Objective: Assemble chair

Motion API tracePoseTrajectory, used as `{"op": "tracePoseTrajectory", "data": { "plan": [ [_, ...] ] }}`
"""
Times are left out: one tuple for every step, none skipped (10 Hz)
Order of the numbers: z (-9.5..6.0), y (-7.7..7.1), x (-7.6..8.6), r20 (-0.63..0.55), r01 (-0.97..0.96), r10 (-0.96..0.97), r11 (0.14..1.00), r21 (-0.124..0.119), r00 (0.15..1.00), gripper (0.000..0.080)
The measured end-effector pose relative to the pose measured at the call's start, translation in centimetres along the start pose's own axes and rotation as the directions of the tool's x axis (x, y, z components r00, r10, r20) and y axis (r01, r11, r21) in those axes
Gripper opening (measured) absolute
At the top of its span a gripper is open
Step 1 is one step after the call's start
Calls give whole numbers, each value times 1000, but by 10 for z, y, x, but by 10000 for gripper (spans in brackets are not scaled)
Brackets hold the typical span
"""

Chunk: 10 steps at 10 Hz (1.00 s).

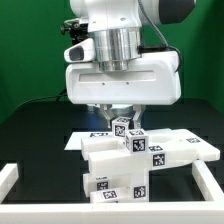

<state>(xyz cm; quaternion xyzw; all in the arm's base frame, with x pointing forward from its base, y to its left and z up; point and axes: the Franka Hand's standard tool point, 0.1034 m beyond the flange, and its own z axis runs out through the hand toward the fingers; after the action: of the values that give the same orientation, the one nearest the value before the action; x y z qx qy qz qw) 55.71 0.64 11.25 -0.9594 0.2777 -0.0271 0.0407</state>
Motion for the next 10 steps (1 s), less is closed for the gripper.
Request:
{"op": "tracePoseTrajectory", "data": {
  "plan": [
    [0,-2,0,-16,-155,155,988,6,988,282],
    [0,-2,1,-42,-243,244,970,30,969,282],
    [0,-3,0,-39,-297,299,954,34,954,282],
    [0,-3,0,-36,-349,351,936,39,936,282],
    [0,-4,0,-34,-380,381,924,41,924,282],
    [1,-4,0,-30,-439,441,897,44,897,282],
    [1,-4,0,-28,-474,476,879,46,879,282],
    [1,-5,-1,-20,-542,543,839,51,839,282],
    [1,-5,-1,-11,-602,603,797,47,798,282],
    [0,-5,-2,12,-687,687,726,26,727,282]
  ]
}}
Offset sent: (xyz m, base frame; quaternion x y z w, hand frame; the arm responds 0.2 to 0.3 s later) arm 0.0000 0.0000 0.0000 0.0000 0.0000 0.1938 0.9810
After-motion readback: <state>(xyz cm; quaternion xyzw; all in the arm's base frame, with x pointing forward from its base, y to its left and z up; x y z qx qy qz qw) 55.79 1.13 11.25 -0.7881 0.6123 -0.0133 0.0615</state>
